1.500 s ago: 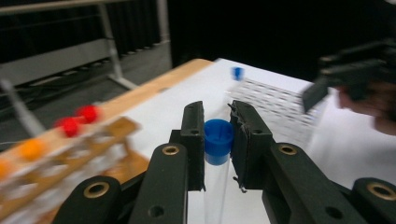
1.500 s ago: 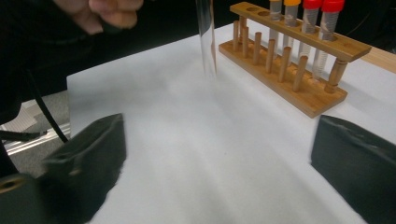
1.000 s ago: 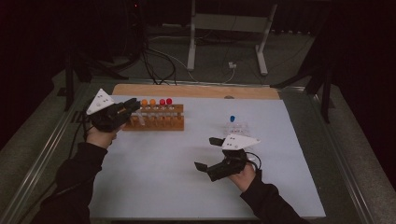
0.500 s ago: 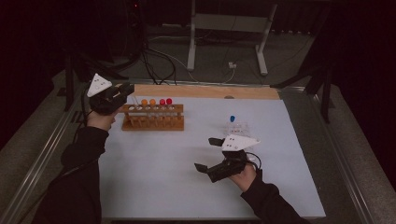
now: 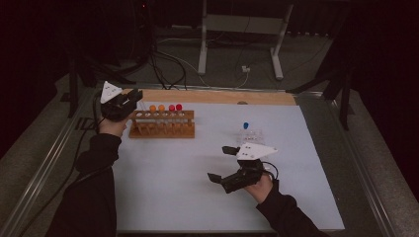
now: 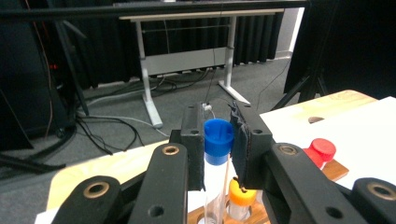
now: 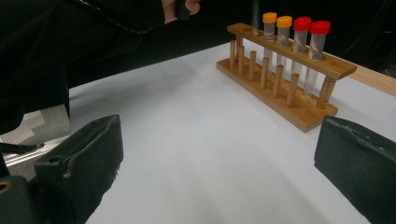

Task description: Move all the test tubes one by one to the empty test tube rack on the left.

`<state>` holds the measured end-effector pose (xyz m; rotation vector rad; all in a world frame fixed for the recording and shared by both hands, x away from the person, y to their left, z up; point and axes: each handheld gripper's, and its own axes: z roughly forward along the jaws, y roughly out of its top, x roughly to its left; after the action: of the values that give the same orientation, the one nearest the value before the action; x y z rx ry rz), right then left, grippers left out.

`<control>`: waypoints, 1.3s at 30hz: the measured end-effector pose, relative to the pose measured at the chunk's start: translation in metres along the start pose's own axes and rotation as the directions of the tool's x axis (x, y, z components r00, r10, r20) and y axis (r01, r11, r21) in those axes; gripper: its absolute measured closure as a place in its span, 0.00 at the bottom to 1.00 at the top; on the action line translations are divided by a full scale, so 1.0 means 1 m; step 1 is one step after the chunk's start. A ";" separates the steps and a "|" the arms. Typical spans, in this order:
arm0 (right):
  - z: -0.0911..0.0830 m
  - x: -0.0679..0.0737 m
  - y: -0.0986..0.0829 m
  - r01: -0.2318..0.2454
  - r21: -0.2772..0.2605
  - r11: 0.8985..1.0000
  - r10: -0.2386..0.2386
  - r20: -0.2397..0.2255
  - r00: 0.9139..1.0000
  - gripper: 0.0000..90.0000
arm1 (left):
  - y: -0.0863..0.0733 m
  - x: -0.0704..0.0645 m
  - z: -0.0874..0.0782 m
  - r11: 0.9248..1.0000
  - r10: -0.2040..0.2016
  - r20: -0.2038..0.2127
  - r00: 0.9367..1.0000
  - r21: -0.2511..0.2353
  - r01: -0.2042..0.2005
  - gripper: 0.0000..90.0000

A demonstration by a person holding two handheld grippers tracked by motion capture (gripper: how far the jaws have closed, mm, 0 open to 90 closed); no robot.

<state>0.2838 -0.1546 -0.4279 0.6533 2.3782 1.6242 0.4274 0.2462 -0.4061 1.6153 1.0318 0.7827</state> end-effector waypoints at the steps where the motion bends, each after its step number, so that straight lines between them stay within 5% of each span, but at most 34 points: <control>1: 0.000 0.000 0.000 -0.001 0.001 1.000 0.001 0.001 1.000 0.01 | -0.002 0.000 0.002 1.000 0.002 -0.005 1.000 0.006 -0.002 0.86; 24: -0.001 0.001 0.000 -0.006 -0.006 1.000 0.006 -0.014 1.000 0.01 | -0.034 -0.007 0.029 0.986 0.011 -0.006 1.000 0.168 -0.009 0.86; 36: -0.001 0.000 0.000 -0.010 -0.004 1.000 0.010 -0.016 1.000 0.01 | -0.040 -0.008 0.030 0.983 0.001 0.002 1.000 0.184 -0.001 0.83; 39: -0.002 -0.001 0.000 -0.014 -0.007 1.000 0.014 -0.016 1.000 0.01 | -0.037 -0.007 0.025 0.986 -0.011 0.009 1.000 0.164 0.009 0.69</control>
<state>0.2837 -0.1563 -0.4272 0.6599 2.3830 1.6483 0.4378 0.2339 -0.4486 1.7499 1.1204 0.6966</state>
